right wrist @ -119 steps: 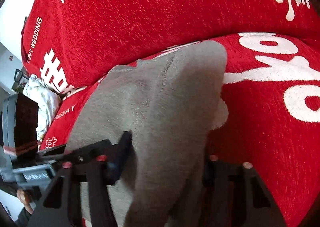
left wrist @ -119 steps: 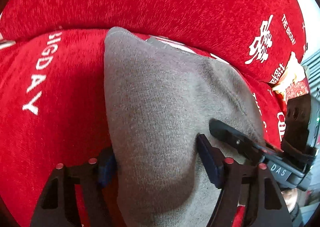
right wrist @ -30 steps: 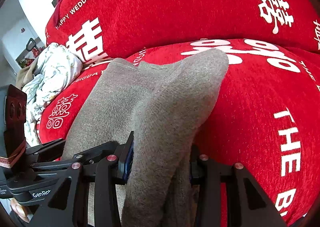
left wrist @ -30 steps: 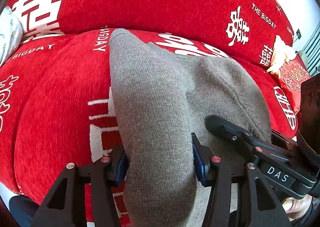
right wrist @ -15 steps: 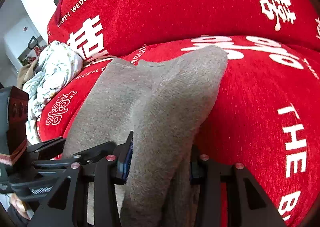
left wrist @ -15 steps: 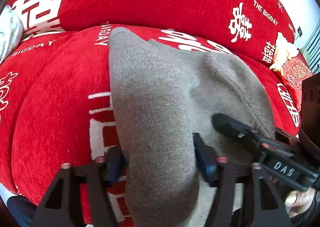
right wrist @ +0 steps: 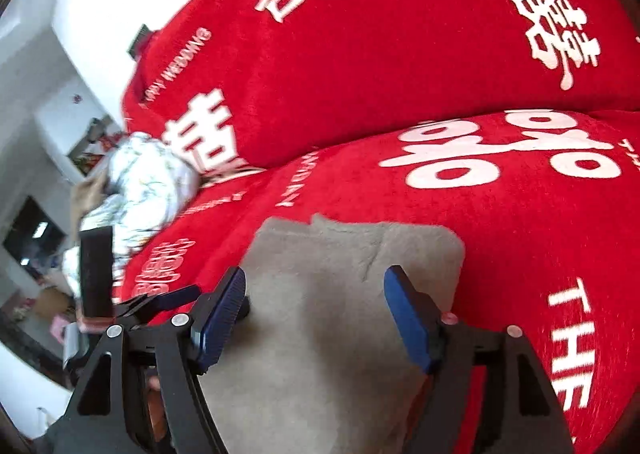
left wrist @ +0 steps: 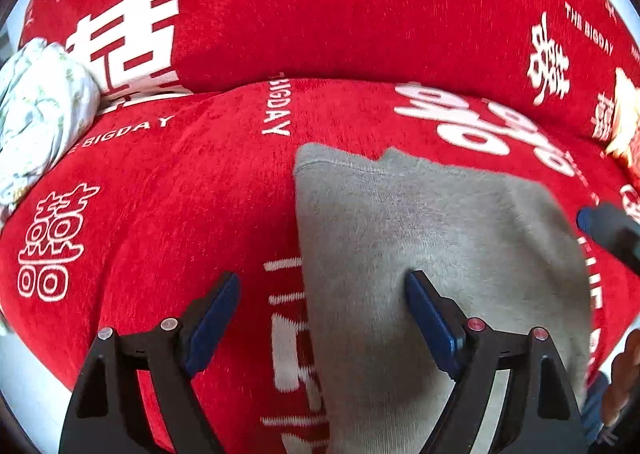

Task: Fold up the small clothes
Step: 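Fold the pinched edge over and open both tools on the sweater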

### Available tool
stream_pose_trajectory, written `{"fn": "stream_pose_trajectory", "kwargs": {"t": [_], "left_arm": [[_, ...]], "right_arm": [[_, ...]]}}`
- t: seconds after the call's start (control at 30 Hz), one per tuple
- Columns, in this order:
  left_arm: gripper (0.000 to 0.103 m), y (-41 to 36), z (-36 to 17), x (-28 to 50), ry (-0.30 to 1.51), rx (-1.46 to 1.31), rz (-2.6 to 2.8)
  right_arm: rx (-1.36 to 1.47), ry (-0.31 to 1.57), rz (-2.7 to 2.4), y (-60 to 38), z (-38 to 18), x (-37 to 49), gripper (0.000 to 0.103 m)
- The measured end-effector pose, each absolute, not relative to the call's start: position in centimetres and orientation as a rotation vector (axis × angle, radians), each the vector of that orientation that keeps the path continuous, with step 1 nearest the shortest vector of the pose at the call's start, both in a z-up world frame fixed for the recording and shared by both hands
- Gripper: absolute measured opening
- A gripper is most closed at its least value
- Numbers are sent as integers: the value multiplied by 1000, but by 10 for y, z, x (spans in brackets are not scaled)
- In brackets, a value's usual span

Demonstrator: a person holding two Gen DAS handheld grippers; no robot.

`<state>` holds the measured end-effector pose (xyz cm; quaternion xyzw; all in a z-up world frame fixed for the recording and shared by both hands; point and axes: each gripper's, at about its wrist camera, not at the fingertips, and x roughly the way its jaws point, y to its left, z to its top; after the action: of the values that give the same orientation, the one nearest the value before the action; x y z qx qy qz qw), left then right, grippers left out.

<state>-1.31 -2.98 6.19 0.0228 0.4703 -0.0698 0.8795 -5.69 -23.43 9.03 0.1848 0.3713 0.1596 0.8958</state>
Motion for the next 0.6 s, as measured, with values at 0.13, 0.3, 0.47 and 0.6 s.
{"fn": "stream_pose_trajectory", "kwargs": {"t": [0.13, 0.3, 0.47, 0.6], "left_arm": [[86, -34, 57, -12, 987, 60, -156], [86, -38, 65, -22, 973, 85, -148], [86, -41, 70, -56, 934, 120, -168], [86, -39, 61, -76, 928, 129, -177]], "right_arm": [[468, 925, 323, -241, 51, -33, 75], [421, 852, 342, -234, 77, -61, 75], [395, 786, 433, -224, 90, -114, 75], [401, 825, 436, -218, 65, -142, 75]]}}
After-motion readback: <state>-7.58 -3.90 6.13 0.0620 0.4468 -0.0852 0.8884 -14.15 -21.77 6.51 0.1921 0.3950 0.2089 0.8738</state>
